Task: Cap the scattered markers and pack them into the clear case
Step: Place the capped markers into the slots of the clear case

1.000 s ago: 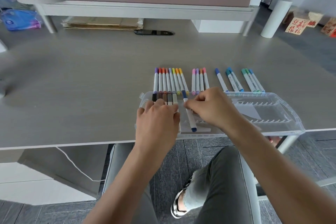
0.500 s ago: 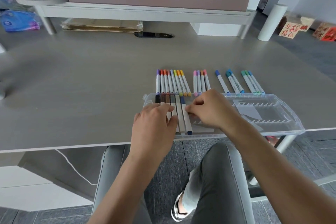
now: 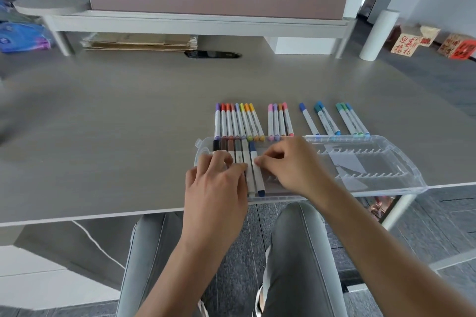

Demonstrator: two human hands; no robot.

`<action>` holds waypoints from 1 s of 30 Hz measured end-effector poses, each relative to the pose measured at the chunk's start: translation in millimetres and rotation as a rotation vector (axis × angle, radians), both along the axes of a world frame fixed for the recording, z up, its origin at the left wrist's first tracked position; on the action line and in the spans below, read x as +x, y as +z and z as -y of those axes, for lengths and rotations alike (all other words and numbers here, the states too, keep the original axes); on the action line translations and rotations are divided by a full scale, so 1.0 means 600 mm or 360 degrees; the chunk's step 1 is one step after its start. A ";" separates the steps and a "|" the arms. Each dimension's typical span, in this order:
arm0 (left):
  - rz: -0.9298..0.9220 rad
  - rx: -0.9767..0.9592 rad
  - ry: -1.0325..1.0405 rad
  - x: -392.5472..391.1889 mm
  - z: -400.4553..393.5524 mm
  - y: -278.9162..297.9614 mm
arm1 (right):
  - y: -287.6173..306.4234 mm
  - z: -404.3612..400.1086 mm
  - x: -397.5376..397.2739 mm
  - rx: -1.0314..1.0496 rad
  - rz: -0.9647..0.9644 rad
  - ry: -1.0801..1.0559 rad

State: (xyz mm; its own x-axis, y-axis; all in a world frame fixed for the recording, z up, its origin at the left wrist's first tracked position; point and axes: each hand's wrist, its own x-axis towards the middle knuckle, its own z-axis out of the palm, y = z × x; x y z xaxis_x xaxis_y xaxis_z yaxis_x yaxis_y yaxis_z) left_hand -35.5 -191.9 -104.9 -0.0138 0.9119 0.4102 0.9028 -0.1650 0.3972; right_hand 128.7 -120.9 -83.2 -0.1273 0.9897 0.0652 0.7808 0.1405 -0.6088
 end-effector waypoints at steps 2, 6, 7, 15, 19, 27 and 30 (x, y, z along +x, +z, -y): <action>0.0000 -0.0002 -0.0004 0.000 0.000 -0.001 | -0.006 0.005 -0.002 0.0077 0.0000 -0.0057; -0.0008 0.0003 -0.0004 -0.001 0.000 -0.002 | -0.007 0.008 -0.007 0.0124 0.0034 -0.0105; 0.0001 0.0008 -0.0001 -0.001 0.001 -0.003 | -0.004 0.006 -0.008 0.0113 0.0060 -0.0102; 0.0013 0.0004 0.0040 -0.003 0.006 -0.004 | 0.006 0.003 -0.011 0.0021 0.0129 -0.0048; 0.0008 -0.0011 0.0130 -0.023 0.007 -0.004 | 0.000 0.005 -0.041 0.0030 0.0057 -0.0022; 0.0141 -0.0001 0.0195 -0.002 -0.007 0.030 | 0.031 0.010 -0.005 0.0153 -0.0197 -0.0043; 0.0332 0.0016 0.0010 0.049 -0.036 0.059 | 0.042 -0.003 0.072 0.0178 -0.0248 -0.0212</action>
